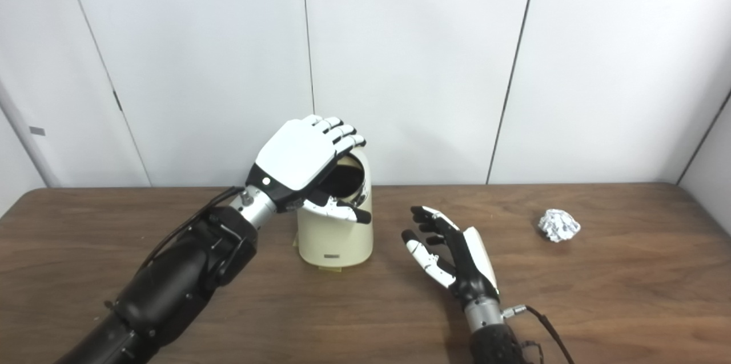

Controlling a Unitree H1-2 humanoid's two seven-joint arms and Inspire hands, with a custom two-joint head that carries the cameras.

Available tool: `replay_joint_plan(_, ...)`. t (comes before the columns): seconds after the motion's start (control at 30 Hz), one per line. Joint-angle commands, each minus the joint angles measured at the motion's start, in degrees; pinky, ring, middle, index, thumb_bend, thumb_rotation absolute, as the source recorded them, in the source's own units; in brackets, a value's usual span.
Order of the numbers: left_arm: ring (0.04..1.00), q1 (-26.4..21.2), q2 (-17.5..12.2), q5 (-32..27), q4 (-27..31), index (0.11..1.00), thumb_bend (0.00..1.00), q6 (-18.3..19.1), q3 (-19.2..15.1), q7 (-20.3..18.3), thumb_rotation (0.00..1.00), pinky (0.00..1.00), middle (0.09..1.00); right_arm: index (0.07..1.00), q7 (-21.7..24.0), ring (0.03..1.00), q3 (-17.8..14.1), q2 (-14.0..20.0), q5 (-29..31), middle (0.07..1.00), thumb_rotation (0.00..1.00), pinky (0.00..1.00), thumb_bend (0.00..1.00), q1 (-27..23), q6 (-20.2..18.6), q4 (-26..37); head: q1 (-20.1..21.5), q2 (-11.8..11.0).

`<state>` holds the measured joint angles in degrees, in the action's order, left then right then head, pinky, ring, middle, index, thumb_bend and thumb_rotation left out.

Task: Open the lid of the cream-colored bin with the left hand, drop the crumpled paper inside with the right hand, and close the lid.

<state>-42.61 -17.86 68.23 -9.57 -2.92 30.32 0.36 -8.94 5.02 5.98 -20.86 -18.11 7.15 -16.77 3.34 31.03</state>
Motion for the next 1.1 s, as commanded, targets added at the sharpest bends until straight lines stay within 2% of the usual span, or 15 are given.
replay_joint_plan(0.0,0.866,-2.6,-0.5,1.0,3.2,0.850,0.86,0.7,-1.0,-1.0,1.00,0.81,0.861,0.792,-0.8,0.775,-0.1,0.2,-0.4,0.790,0.71,0.69,0.21,-2.5,0.8,1.0,-0.1,-0.1)
replay_joint_plan(0.13,0.882,-2.1,0.0,1.9,5.3,0.861,0.80,1.4,-1.6,-2.5,1.00,0.84,0.872,0.795,-0.9,0.781,0.0,0.3,-0.7,0.792,0.71,0.70,0.21,-2.7,1.0,0.5,-0.1,-0.4)
replay_joint_plan(0.37,0.907,-2.6,1.7,0.8,7.9,0.878,0.78,3.2,-6.0,-2.4,1.00,0.88,0.891,0.794,-1.3,0.778,-0.3,0.0,-0.6,0.790,0.70,0.70,0.21,-2.7,1.5,0.2,-0.2,-0.5)
replay_joint_plan(0.57,0.891,-3.7,1.8,0.3,10.1,0.872,0.78,4.6,-9.8,-2.8,1.00,0.82,0.880,0.799,-1.0,0.783,-0.4,0.1,0.7,0.794,0.69,0.70,0.22,-2.8,2.6,-0.7,-0.2,-0.7)
replay_joint_plan(0.67,0.901,-4.1,1.7,-0.7,11.7,0.885,0.77,5.7,-11.8,-4.3,1.00,0.84,0.888,0.796,-1.2,0.780,-0.4,0.1,0.9,0.793,0.69,0.70,0.22,-2.8,2.9,-0.9,-0.4,-0.7)
replay_joint_plan(0.77,0.899,-3.5,2.5,-5.3,13.4,0.889,0.75,6.5,-15.0,-5.5,1.00,0.85,0.885,0.791,-1.7,0.772,-0.2,0.3,0.3,0.789,0.70,0.69,0.22,-3.0,3.2,-1.2,-0.1,-1.0)
replay_joint_plan(0.87,0.778,-1.2,3.2,-10.4,12.9,0.820,0.68,4.7,-17.8,-0.8,0.93,0.66,0.797,0.790,-1.9,0.772,0.0,0.4,-0.5,0.789,0.70,0.69,0.21,-3.0,2.5,-1.0,0.0,-1.3)
replay_joint_plan(0.93,0.650,0.7,3.6,-13.1,11.9,0.750,0.60,2.6,-19.2,3.3,0.86,0.51,0.718,0.790,-1.8,0.776,0.0,0.5,-0.6,0.789,0.69,0.69,0.20,-2.8,2.1,-0.6,0.0,-1.2)
replay_joint_plan(1.0,0.601,3.1,4.0,-16.8,11.4,0.710,0.53,0.5,-20.7,6.2,0.80,0.46,0.681,0.794,-1.4,0.780,-0.2,0.6,-0.4,0.792,0.68,0.70,0.19,-2.5,1.6,0.2,0.0,-1.0)
replay_joint_plan(1.07,0.617,5.9,4.7,-20.4,11.7,0.705,0.50,-1.0,-22.1,8.1,0.78,0.48,0.689,0.790,-1.7,0.776,-0.4,0.6,-0.4,0.790,0.68,0.69,0.20,-2.3,1.9,0.7,0.0,-0.7)
